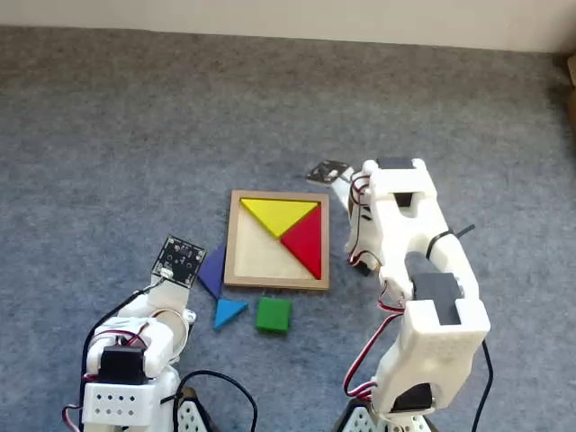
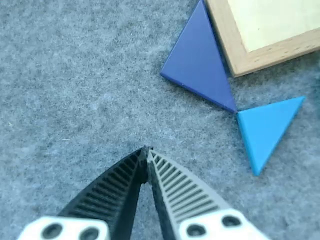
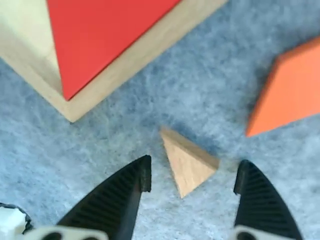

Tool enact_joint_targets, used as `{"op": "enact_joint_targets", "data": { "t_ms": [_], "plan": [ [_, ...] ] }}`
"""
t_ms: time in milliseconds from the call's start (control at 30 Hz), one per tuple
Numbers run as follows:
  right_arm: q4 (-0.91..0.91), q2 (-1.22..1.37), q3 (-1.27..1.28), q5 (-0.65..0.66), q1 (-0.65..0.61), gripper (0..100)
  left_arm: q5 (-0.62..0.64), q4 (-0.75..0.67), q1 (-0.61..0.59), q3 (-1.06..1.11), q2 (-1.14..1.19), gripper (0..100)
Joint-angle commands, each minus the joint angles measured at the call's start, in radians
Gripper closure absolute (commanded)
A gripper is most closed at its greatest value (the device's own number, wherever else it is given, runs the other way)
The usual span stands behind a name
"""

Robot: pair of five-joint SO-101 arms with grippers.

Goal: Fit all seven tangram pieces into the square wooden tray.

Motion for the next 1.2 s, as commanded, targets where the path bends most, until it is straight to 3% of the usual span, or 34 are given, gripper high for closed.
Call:
{"op": "enact_joint_targets", "data": {
  "t_ms": [0, 133, 567, 933, 1167],
  "plan": [
    [-0.061, -0.041, 0.041, 0.025, -0.019, 73.5, -0.012, 0.005, -0.008, 0.019, -0.05, 99],
    [-0.131, -0.018, 0.096, 0.023, -0.022, 78.8, -0.012, 0.005, -0.008, 0.019, -0.05, 99],
    [-0.091, -0.021, 0.094, 0.018, -0.024, 95.4, -0.012, 0.005, -0.008, 0.019, -0.05, 99],
    [-0.044, -0.234, 0.081, 0.017, -0.028, 95.7, -0.012, 0.005, -0.008, 0.019, -0.05, 99],
    [-0.044, -0.36, 0.082, 0.017, -0.13, 95.7, -0.012, 0.005, -0.008, 0.019, -0.05, 99]
  ]
}}
